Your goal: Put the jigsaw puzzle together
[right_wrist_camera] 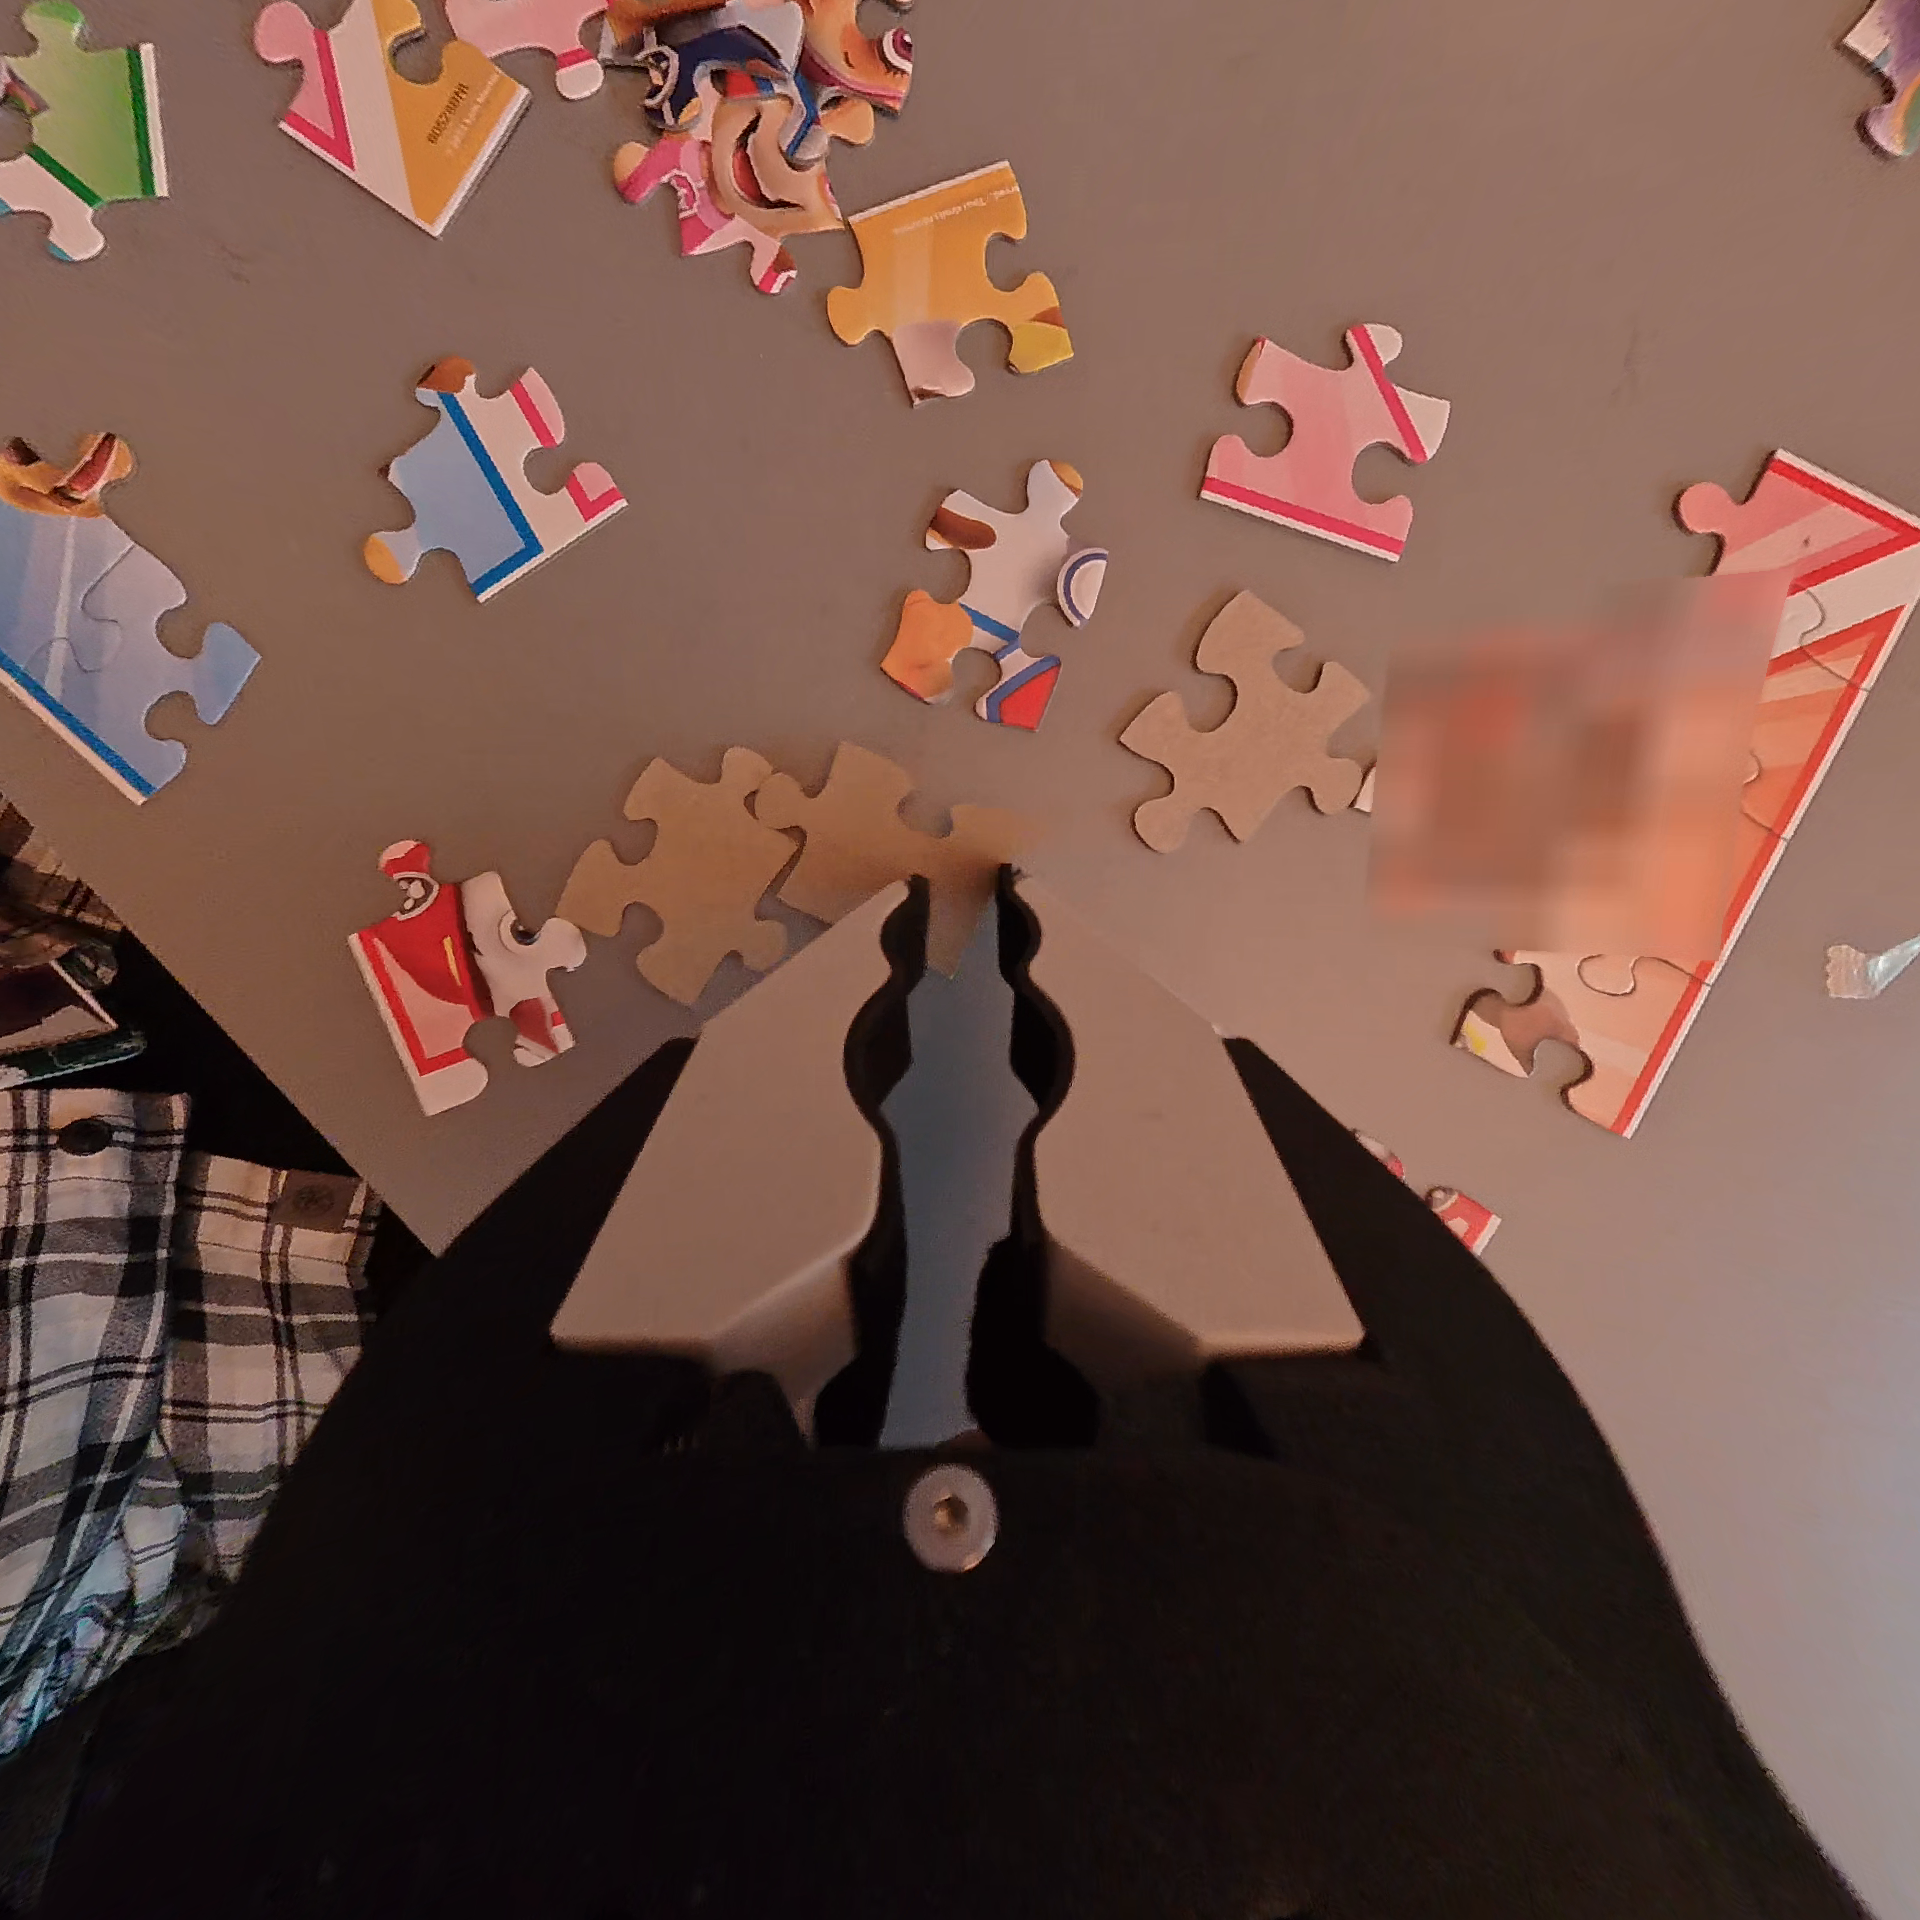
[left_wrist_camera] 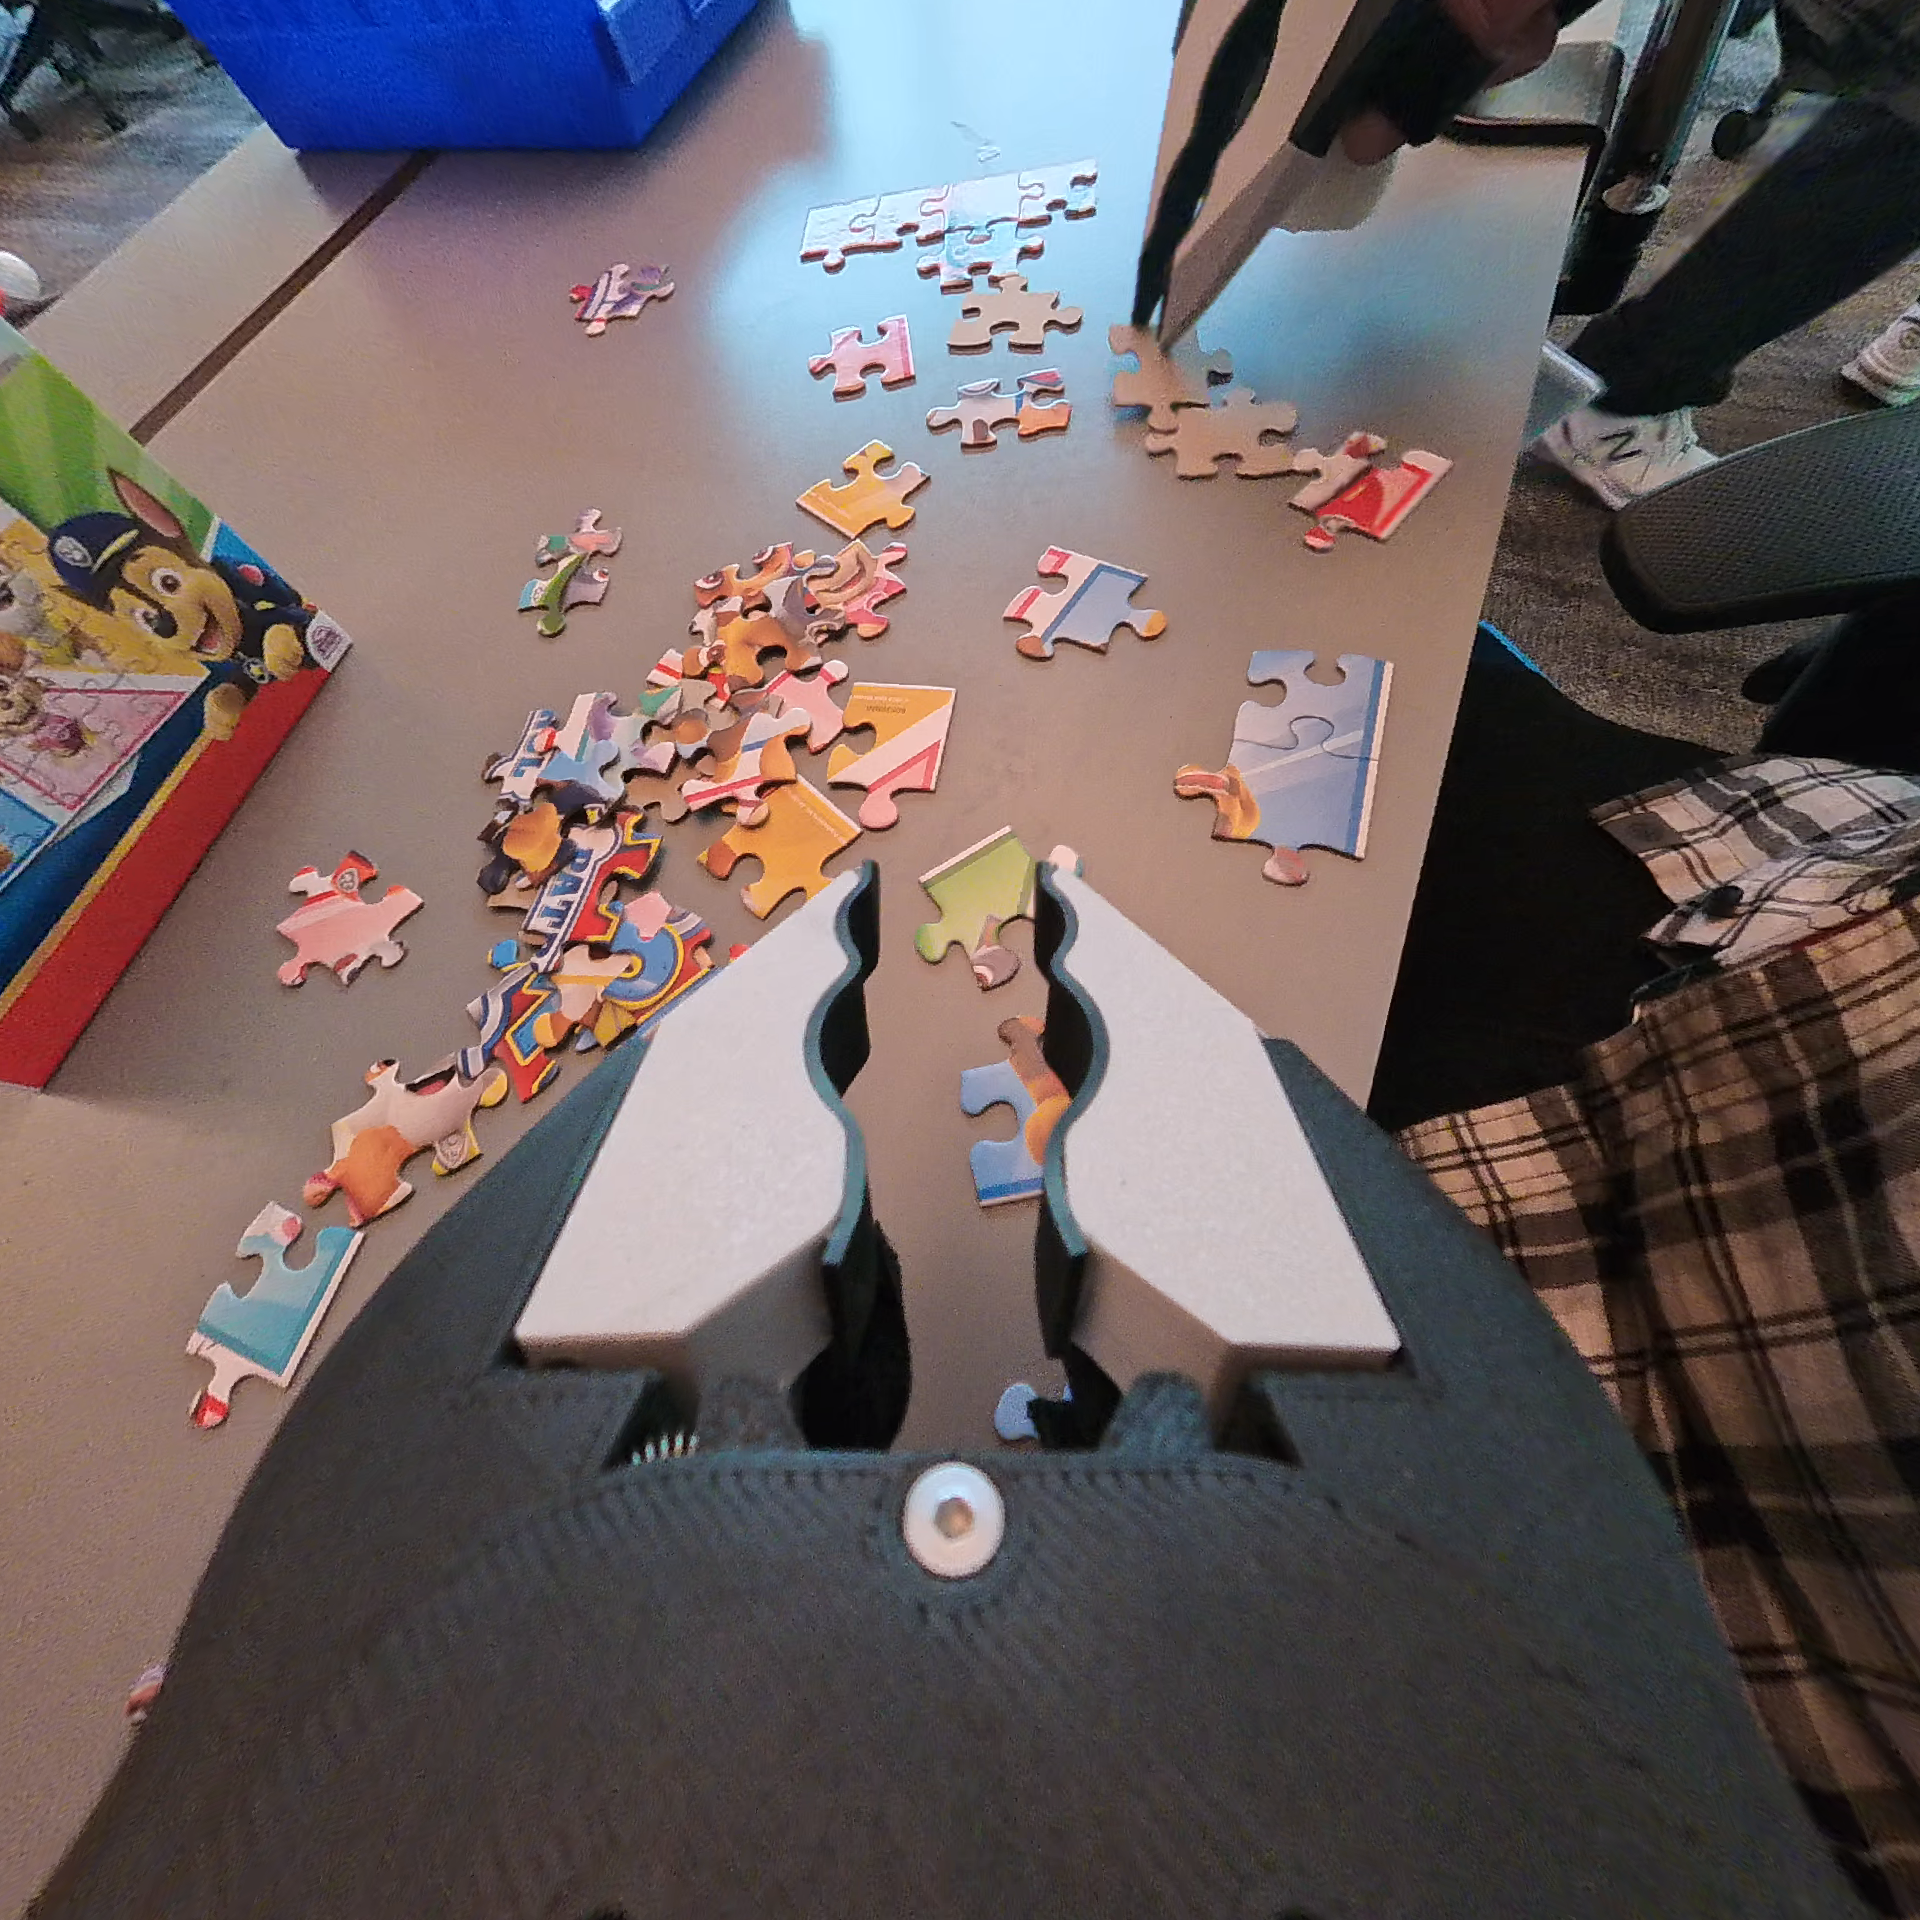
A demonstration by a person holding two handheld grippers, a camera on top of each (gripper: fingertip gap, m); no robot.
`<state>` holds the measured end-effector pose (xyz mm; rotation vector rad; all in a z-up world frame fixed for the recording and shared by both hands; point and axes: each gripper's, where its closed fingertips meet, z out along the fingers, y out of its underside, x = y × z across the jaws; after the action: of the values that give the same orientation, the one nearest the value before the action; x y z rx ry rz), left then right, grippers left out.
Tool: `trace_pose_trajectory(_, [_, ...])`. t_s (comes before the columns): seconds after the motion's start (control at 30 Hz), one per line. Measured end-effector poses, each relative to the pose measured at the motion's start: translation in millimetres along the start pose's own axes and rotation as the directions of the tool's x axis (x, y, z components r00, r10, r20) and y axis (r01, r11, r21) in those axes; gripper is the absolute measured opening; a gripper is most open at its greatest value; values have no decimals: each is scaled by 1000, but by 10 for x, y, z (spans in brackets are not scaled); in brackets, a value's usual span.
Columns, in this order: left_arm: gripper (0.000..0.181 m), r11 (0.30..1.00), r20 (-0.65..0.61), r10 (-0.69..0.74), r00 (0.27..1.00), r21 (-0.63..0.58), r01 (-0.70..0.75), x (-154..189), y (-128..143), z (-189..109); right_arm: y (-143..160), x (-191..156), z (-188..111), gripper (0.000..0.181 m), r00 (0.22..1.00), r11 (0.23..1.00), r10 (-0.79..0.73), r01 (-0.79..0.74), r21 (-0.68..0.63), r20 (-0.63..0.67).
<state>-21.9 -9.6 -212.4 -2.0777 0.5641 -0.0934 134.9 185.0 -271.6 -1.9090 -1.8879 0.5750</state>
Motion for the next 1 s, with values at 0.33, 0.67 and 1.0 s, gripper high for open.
trace_pose_trajectory(0.33, [29,997,-54,79,995,-19,-80,154,-222,166,21,-263,-169,41,996,999,15,-19,46,82])
trace_pose_trajectory(0.67, [30,988,-196,152,969,15,-152,721,-467,414,206,-1111,-452,49,980,971,-167,145,188,104])
trace_pose_trajectory(1.0, [30,976,-256,209,944,-1,-217,1082,-488,621,439,-1334,-162,25,908,905,-392,410,118,-147])
